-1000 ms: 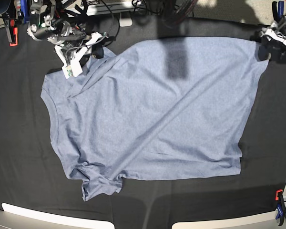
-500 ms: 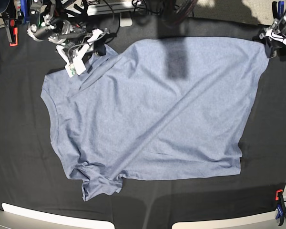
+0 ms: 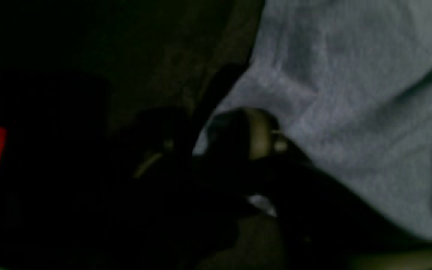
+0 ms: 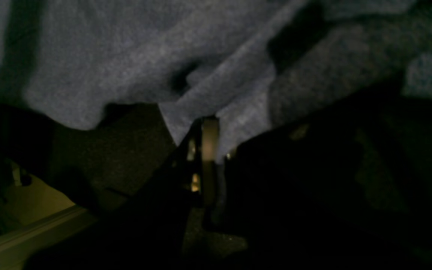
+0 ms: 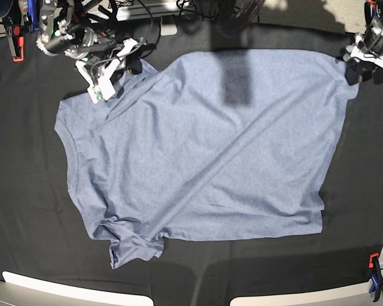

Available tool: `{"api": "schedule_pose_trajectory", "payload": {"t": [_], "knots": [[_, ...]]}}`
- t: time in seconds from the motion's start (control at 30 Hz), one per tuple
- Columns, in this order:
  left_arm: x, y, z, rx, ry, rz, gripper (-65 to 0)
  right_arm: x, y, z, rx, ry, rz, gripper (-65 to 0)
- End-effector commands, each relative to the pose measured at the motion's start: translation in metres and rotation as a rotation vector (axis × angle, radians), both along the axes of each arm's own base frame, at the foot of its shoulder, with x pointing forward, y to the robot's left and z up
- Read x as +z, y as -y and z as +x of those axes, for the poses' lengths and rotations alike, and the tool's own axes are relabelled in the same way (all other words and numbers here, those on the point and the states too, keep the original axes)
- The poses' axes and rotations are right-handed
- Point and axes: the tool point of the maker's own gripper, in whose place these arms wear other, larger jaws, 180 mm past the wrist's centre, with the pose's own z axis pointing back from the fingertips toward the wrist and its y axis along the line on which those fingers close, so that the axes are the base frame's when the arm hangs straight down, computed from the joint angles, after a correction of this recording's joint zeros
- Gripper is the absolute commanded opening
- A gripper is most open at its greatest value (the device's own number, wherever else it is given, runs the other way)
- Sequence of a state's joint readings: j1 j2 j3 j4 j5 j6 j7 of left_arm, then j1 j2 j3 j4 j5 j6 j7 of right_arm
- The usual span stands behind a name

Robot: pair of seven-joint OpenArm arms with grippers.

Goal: Layout the t-shirt on the table in an organized manner, then fold the t-shirt properly
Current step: 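Grasp the shirt's shoulder corner with the left gripper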

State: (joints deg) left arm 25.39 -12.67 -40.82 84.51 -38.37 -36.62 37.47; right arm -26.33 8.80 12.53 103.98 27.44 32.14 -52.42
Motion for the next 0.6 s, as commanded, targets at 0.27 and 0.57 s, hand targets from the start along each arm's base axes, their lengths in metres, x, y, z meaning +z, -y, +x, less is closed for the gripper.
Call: {"api": "schedule_pose_trajectory", "payload": {"t": [0.27, 0.57], "knots": [[0.016, 0.004, 0.006, -0.02, 0.071, -0.047, -65.0, 0.029, 0.003, -0.007, 0.021, 0.073, -0.027, -65.0], [0.021, 0.004, 0.009, -0.011, 0.098, -0.067, -65.0, 0.068, 0.014, -0.046, 0.01, 0.084, -0.063, -65.0]]}}
